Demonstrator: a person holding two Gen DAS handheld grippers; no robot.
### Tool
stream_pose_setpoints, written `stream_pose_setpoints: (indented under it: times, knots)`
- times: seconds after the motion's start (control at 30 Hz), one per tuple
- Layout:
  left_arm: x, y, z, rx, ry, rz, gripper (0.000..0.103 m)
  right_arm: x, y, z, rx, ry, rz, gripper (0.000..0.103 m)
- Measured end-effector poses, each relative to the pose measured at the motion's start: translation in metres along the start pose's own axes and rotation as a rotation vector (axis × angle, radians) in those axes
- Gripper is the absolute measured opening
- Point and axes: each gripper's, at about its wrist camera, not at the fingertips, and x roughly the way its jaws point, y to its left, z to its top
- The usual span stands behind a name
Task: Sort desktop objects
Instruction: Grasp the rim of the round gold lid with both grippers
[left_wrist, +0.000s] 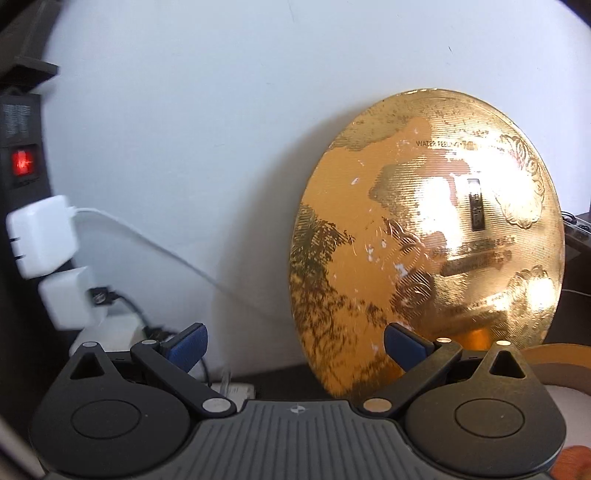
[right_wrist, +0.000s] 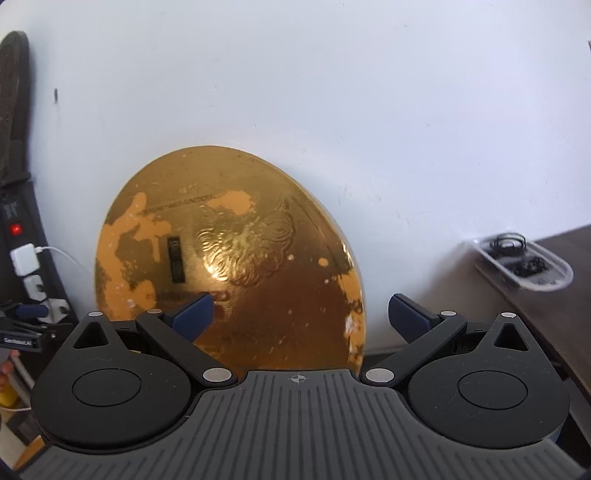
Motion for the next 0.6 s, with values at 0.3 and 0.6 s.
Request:
stream_pose_setpoints:
  times: [0.3, 0.6]
  knots:
    - [0.048, 0.005, -0.007, -0.104, 0.015, -0.109, 0.102, 0.055, -0.001, -0.021, 0.023, 0.063, -0.023, 0.103]
    - [0.064, 0.003, -0.007, -0.16, 0.019, -0.169, 0.102, 0.074, -0.001, -0.034, 0.042, 0.038, -0.01, 0.103]
